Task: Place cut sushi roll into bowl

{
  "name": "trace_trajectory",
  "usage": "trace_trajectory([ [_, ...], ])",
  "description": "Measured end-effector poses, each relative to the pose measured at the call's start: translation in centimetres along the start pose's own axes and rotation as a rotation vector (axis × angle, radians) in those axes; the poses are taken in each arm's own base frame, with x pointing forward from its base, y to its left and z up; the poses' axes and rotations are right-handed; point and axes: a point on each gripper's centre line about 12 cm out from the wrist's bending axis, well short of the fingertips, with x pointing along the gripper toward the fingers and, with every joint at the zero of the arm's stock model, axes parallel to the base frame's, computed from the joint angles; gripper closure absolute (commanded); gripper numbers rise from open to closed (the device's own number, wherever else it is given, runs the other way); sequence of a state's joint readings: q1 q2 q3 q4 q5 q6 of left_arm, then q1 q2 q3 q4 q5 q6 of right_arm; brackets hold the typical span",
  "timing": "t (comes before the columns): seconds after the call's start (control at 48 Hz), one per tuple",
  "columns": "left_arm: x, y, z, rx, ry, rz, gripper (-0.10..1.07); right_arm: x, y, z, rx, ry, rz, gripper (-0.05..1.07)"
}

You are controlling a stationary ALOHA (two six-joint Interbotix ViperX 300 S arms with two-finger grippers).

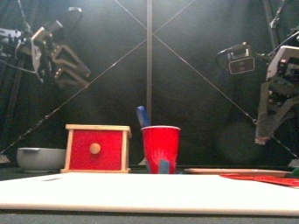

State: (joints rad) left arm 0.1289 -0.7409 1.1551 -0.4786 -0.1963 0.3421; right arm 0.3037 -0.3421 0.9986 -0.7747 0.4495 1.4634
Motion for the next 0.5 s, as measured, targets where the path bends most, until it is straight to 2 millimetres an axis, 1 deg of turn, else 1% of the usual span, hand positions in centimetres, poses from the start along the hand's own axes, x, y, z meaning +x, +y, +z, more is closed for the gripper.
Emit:
trace_trajectory([
  [0.208, 0.8, -5.1, -0.4, 0.227, -0.056, -0.199, 0.11, -1.5, 0.6, 2.0, -0.109, -0.114, 0.038, 0.23],
  [0.354, 1.3, -6.7, -0.5, 0.279, -0.125, -0.249, 0.11, -3.2, 1.2, 3.9, -0.202, -0.230, 0.074, 0.23],
  [0.5, 2.1, -7.1, -1.7, 0.286, -0.100, -0.253, 0.11, -4.5, 1.4, 4.8, -0.269, -0.312, 0.098, 0.23],
])
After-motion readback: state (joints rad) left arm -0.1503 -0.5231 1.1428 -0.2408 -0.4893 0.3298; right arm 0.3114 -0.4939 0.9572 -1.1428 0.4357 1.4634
